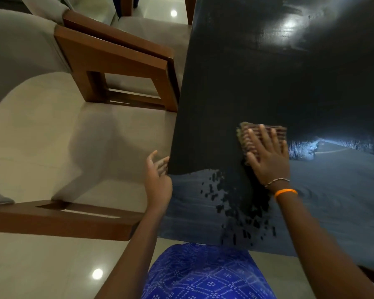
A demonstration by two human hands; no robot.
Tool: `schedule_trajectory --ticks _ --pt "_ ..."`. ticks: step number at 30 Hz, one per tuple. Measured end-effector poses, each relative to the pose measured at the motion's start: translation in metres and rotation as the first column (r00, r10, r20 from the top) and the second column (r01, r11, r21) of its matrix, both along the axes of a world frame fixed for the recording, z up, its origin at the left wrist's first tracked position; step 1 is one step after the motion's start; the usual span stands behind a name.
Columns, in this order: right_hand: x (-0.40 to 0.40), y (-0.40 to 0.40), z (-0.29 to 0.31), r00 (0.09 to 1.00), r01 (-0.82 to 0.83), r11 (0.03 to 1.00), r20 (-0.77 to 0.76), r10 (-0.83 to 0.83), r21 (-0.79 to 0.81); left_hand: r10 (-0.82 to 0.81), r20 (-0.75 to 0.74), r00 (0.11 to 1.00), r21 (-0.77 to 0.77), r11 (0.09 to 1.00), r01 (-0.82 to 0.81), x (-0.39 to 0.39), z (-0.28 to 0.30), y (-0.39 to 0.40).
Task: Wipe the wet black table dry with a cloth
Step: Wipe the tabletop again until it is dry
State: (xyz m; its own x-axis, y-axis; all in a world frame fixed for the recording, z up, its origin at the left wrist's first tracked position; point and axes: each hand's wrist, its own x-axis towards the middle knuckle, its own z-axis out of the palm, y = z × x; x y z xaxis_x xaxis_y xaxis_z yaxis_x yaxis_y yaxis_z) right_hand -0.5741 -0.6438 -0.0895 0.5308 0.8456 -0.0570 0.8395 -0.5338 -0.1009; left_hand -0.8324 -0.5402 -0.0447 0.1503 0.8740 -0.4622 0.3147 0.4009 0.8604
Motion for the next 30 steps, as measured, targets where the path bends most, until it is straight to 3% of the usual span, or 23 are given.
schedule_trajectory --ticks 5,9,11,14,17,20,24,30 --pt "0.047 -0.037 0.008 0.949 0.312 0.949 -0.028 -0.314 -0.043 -0.063 -0.027 0.998 -0.014 0.998 0.063 -0.004 -0.003 0.005" --pt "0.007 -0.01 0.007 0.865 0.499 0.866 -0.068 -0.498 0.008 -0.04 -0.052 0.998 -0.003 0.999 0.04 0.002 0.002 0.0" --pt "-0.03 0.013 0.006 0.908 0.41 0.912 -0.096 -0.407 0.015 -0.007 -0.065 0.998 0.004 1.0 0.007 0.004 0.005 -0.003" --pt "-0.085 0.035 0.003 0.989 0.123 0.99 -0.085 -0.117 0.069 -0.024 -0.095 0.995 0.063 0.998 0.03 0.015 0.014 -0.018" --pt "-0.114 0.035 0.001 0.984 -0.16 0.982 -0.058 0.166 0.106 -0.076 -0.119 0.99 0.183 0.978 0.097 0.037 0.026 -0.038" --pt "-0.085 0.013 -0.001 0.956 -0.282 0.952 -0.044 0.288 0.12 -0.172 -0.133 0.976 0.251 0.947 0.201 0.065 0.029 -0.06" --pt "-0.014 -0.041 -0.002 0.991 -0.131 0.985 -0.01 0.133 0.115 -0.367 -0.216 0.905 0.306 0.855 0.419 0.104 0.021 -0.088" --pt "0.122 -0.16 -0.003 0.972 0.233 0.972 -0.02 -0.232 0.036 -0.536 -0.443 0.718 0.408 0.593 0.694 0.164 0.005 -0.133"
